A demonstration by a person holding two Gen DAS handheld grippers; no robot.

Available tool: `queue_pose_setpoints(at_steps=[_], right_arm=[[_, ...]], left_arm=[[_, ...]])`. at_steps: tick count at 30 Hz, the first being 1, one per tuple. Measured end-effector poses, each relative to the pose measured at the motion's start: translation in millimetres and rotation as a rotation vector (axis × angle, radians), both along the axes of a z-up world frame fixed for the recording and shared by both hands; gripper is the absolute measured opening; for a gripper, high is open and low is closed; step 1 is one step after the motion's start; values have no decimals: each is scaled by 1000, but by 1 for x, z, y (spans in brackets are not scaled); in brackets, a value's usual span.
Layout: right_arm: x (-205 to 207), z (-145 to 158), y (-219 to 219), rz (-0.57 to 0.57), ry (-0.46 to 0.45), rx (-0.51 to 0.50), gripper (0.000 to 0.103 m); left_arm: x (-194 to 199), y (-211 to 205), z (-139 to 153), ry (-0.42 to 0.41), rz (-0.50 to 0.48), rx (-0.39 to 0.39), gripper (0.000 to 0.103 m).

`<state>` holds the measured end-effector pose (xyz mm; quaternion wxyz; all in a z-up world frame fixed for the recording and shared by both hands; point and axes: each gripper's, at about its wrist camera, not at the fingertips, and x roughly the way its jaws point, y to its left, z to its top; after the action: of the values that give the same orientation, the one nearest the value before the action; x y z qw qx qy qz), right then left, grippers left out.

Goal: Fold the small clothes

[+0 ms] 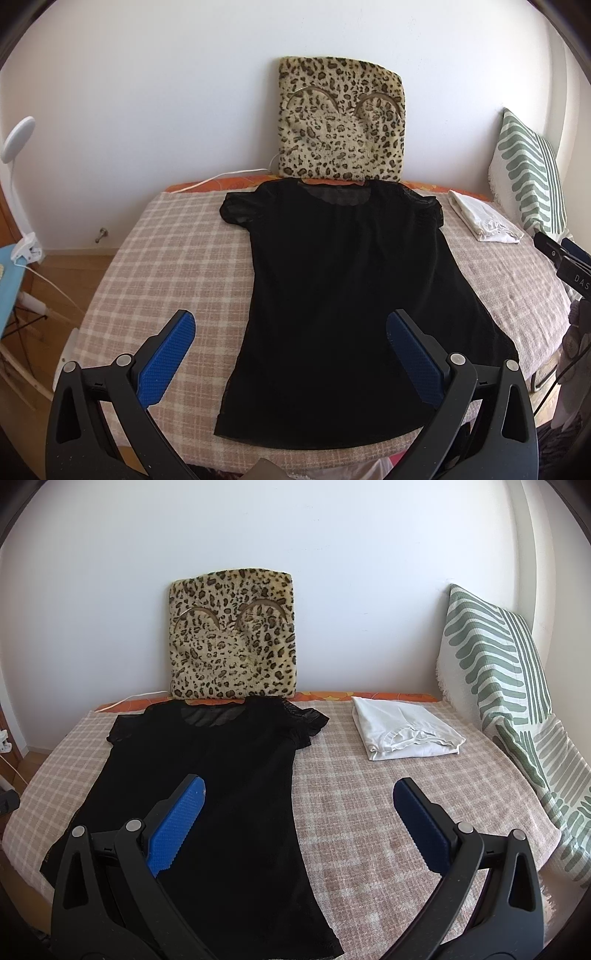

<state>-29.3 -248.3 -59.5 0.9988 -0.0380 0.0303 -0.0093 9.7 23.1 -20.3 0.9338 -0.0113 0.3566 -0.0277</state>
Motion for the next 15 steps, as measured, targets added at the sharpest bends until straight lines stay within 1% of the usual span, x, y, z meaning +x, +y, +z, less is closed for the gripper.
queue_pose_setpoints(at_steps=[3, 6, 8, 11, 15], right_arm=[[2, 3, 6, 23, 6, 4, 103], [5, 6, 14, 49, 11, 5, 103], [7, 8, 21, 65, 12, -1, 103], [10, 13, 31, 92, 10, -13, 103], [15, 20, 45, 127, 4, -46, 103]], left_arm=[[6, 9, -11, 62, 3, 5, 98], [15, 21, -23, 159, -1, -18, 97], [20, 28, -33, 225, 10, -15, 97], [24, 43, -44, 298, 36, -48, 97], [27, 57, -54, 384, 43, -108, 97]])
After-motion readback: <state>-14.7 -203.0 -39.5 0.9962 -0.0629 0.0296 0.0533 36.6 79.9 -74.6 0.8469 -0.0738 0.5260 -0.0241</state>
